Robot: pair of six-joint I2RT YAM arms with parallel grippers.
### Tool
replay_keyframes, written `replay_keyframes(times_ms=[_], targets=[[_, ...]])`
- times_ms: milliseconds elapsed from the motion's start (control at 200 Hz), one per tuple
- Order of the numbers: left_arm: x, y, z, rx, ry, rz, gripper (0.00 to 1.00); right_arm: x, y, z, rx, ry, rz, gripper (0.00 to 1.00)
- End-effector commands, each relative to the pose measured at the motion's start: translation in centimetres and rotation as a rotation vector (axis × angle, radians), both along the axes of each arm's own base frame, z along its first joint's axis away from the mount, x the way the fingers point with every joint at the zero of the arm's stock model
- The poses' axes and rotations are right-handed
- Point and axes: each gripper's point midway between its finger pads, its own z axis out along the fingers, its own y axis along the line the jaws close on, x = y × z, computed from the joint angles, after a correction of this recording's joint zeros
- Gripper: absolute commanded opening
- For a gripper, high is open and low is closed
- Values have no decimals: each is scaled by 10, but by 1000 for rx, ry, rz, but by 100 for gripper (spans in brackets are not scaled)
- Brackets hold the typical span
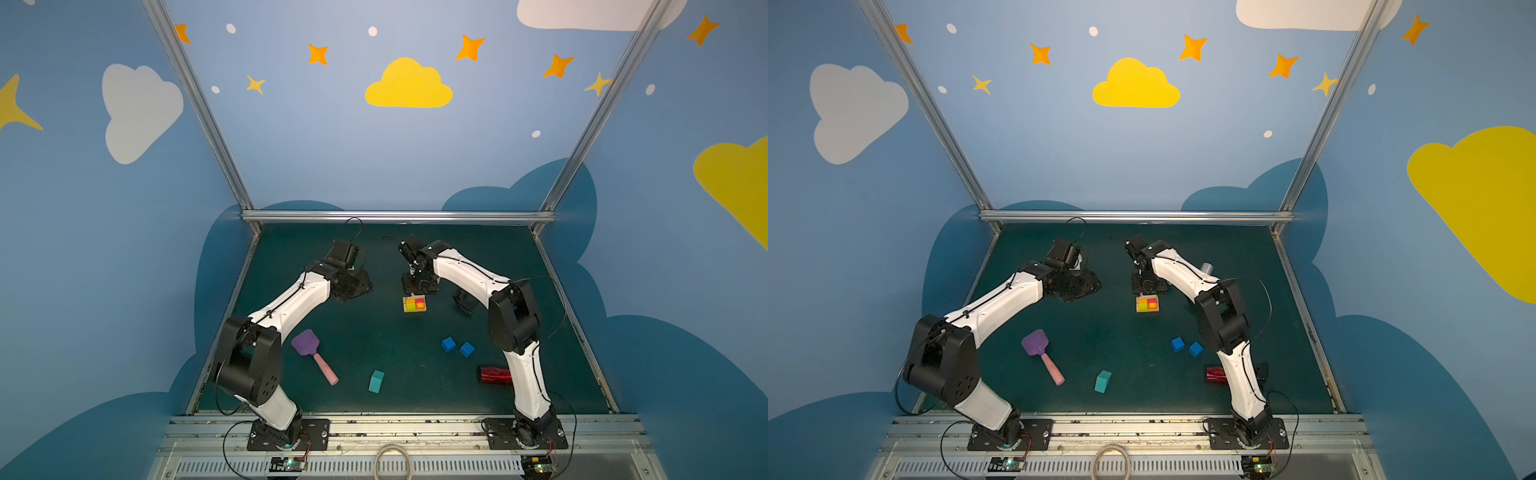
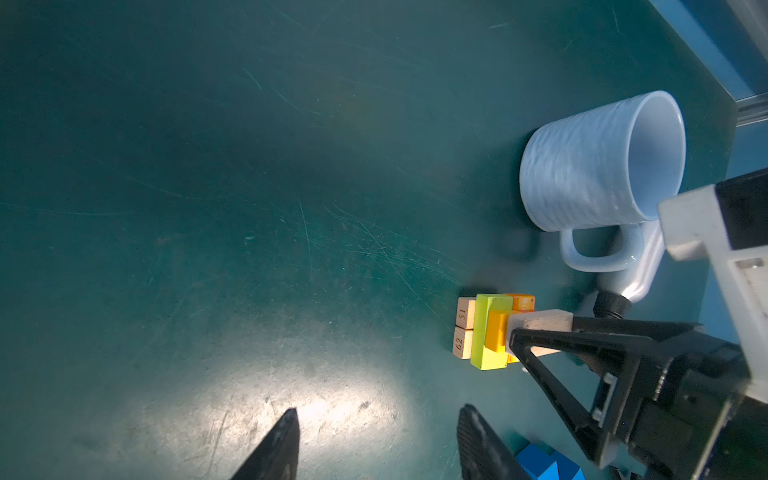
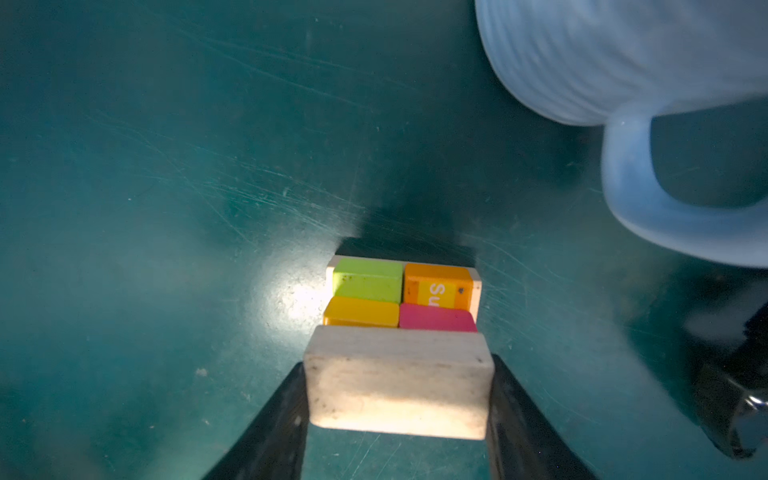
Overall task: Build the wood block tower
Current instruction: 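Lower the pale wood block with the right gripper beside the pink cube, then open the right gripper to release the wood block and raise it away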
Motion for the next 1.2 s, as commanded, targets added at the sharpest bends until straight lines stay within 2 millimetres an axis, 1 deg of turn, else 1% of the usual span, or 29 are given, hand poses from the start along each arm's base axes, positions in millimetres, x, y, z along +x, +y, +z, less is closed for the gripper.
replay_keyframes(times_ms=[0,516,756,971,1197], targets=[[4,1,4,0,-6,6,61,0,-1,-2,-6,18,-12,59],[4,1,4,0,-6,6,61,0,-1,-4,-8,24,-14,63],[4,2,3,2,-5,6,61,0,-2,-4,-10,21,-15,66],[5,1,5,-2,-9,5,61,1,-2,-3,-9,19,-19,71],[4,1,5,-2,-8,3,61,1,-3,1,-8,11,-21,79]])
